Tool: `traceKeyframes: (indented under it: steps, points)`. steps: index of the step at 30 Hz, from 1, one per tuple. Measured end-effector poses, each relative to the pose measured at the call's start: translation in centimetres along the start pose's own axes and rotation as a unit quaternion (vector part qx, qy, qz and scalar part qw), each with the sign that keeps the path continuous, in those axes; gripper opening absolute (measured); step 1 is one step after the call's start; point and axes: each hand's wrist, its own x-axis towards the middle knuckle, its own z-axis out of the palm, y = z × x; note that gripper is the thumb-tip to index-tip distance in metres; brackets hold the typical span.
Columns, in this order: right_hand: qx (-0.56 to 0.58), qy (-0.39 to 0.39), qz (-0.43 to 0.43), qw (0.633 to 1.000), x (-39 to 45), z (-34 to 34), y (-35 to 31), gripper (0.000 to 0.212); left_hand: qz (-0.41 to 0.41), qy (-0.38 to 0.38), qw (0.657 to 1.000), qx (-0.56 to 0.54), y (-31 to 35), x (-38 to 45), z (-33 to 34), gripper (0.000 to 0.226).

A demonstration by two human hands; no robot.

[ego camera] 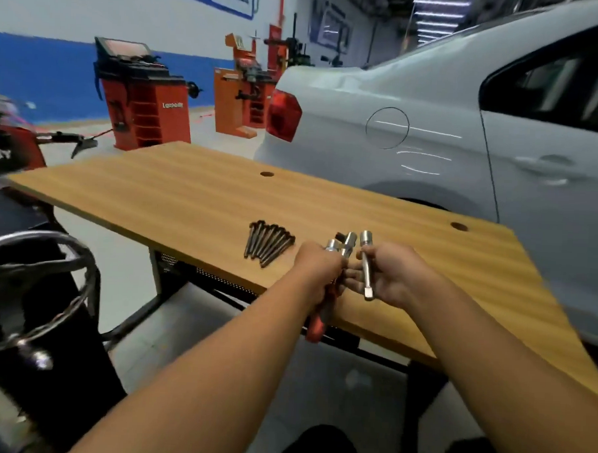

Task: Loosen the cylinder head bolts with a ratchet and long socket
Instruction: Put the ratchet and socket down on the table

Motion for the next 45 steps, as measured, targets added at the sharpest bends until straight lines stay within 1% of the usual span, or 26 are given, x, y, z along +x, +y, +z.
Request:
traceKeyframes:
  steps: [2, 4, 6, 7, 9, 10, 12, 14, 18, 21, 27, 31, 33, 35, 37, 38, 40, 42, 43, 45]
  points:
    - [-0.015, 0.023, 0.008, 1.000, 1.3, -1.2, 0.4, 0.024, 0.001, 0.021, 0.998, 0.056, -0.5, 1.6, 1.2, 0.017]
    - [-0.043, 0.054, -0.006, 0.998, 2.4, -1.6, 1.1, 0.025, -0.001, 0.028, 0.995, 0.097, -0.8, 2.7, 1.5, 0.022]
    - [-0.043, 0.086, -0.010, 0.995, 3.4, -1.7, 1.9, 0.030, -0.007, 0.030, 0.994, 0.109, -0.8, 3.5, 1.4, 0.027]
    - [-0.041, 0.102, -0.012, 0.994, 3.9, -1.9, 2.2, 0.029, -0.008, 0.034, 0.993, 0.109, -0.7, 3.8, 1.3, 0.030]
    - [-0.029, 0.134, -0.015, 0.990, 4.7, -2.0, 2.3, 0.025, 0.012, 0.058, 0.990, 0.128, -0.5, 4.3, 0.9, 0.028]
    - [-0.023, 0.146, -0.017, 0.989, 5.0, -2.0, 2.3, 0.023, 0.025, 0.068, 0.987, 0.145, -0.3, 4.3, 0.7, 0.024]
    - [-0.024, 0.162, -0.028, 0.986, 5.2, -1.8, 2.4, 0.024, 0.040, 0.066, 0.984, 0.162, -0.2, 4.2, 0.4, 0.015]
    - [-0.047, 0.173, -0.045, 0.983, 5.1, -1.5, 2.6, 0.028, 0.042, 0.056, 0.985, 0.158, -0.3, 4.0, 0.0, 0.017]
    - [-0.074, 0.183, -0.066, 0.978, 4.5, -1.2, 2.9, 0.027, 0.037, 0.078, 0.989, 0.121, -0.8, 3.7, -1.5, 0.028]
    - [-0.070, 0.176, -0.060, 0.980, 4.0, -1.5, 3.1, 0.024, 0.023, 0.088, 0.992, 0.087, -1.3, 3.6, -2.5, 0.031]
    - [-0.064, 0.166, -0.037, 0.983, 3.1, -1.1, 2.9, 0.023, 0.025, 0.070, 0.995, 0.061, -1.8, 3.0, -4.1, 0.030]
    - [-0.074, 0.209, -0.026, 0.975, 2.7, -0.9, 2.6, 0.016, 0.027, 0.067, 0.996, 0.049, -2.1, 2.0, -6.2, 0.029]
    - [-0.065, 0.242, -0.023, 0.968, 2.4, -0.5, 2.3, 0.014, 0.028, 0.075, 0.996, 0.047, -2.4, 0.8, -8.2, 0.030]
    - [-0.063, 0.293, -0.056, 0.952, 2.0, 0.4, 2.0, 0.012, 0.034, 0.085, 0.995, 0.047, -2.5, -0.8, -10.6, 0.031]
    - [-0.078, 0.314, -0.127, 0.937, 1.3, 2.7, 1.4, 0.014, 0.056, 0.100, 0.992, 0.044, -2.0, -2.6, -13.7, 0.027]
    - [-0.082, 0.306, -0.161, 0.935, 0.8, 4.6, 1.0, 0.017, 0.070, 0.109, 0.991, 0.043, -1.4, -3.6, -15.5, 0.023]
    - [-0.097, 0.246, -0.211, 0.941, -0.5, 9.9, 0.3, 0.022, 0.097, 0.133, 0.986, 0.031, 0.4, -6.0, -19.2, 0.020]
    - [-0.121, 0.159, -0.256, 0.946, -2.7, 16.5, 0.0, 0.022, 0.129, 0.162, 0.978, 0.011, 2.3, -9.0, -23.6, 0.024]
    - [-0.134, 0.115, -0.283, 0.943, -4.1, 20.0, 0.0, 0.020, 0.148, 0.179, 0.973, 0.010, 3.3, -10.9, -25.9, 0.022]
    - [-0.159, 0.016, -0.337, 0.928, -7.3, 27.0, 0.6, 0.015, 0.184, 0.221, 0.957, 0.027, 5.0, -15.3, -30.7, 0.010]
